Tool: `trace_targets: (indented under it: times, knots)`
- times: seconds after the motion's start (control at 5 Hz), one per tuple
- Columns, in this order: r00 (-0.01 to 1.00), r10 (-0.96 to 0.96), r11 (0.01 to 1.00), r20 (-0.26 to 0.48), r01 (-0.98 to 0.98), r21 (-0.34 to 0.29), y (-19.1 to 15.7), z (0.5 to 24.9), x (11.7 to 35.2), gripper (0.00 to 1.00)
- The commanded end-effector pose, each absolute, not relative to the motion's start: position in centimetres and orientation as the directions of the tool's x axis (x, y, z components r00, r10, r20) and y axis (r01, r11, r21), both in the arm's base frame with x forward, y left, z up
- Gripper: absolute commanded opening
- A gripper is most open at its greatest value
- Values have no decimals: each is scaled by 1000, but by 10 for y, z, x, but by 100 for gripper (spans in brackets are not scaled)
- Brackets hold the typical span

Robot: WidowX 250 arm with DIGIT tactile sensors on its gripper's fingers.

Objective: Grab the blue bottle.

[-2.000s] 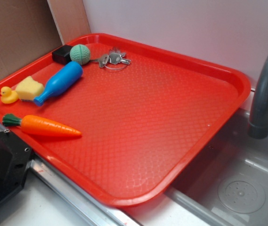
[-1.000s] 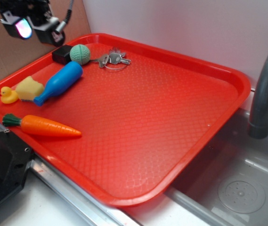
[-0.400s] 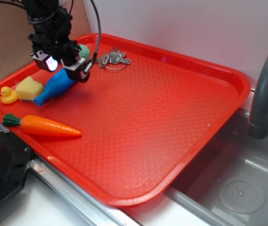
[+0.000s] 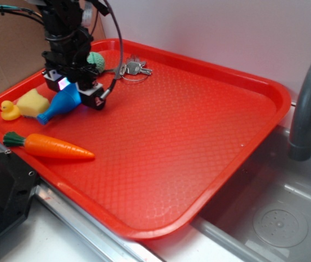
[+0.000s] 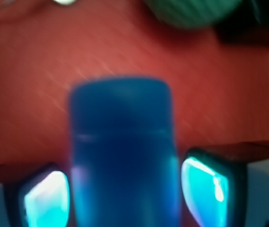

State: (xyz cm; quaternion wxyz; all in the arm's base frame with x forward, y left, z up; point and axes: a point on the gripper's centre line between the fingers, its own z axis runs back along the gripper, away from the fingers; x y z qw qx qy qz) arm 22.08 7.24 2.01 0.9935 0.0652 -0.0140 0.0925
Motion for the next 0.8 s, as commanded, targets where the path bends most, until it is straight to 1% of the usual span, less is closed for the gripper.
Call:
trace_targets:
  times: [0.0,0.2,0.4,0.6]
  knots:
    - [981,113,985,160,-132,112,25,91,213,0]
    - [971,100,991,217,-117,68,-6,142,205,0]
    - [973,126,992,193,-127,-5,-30,194,203,0]
    - [975,168,986,149,-167,-17,-26,235,201,0]
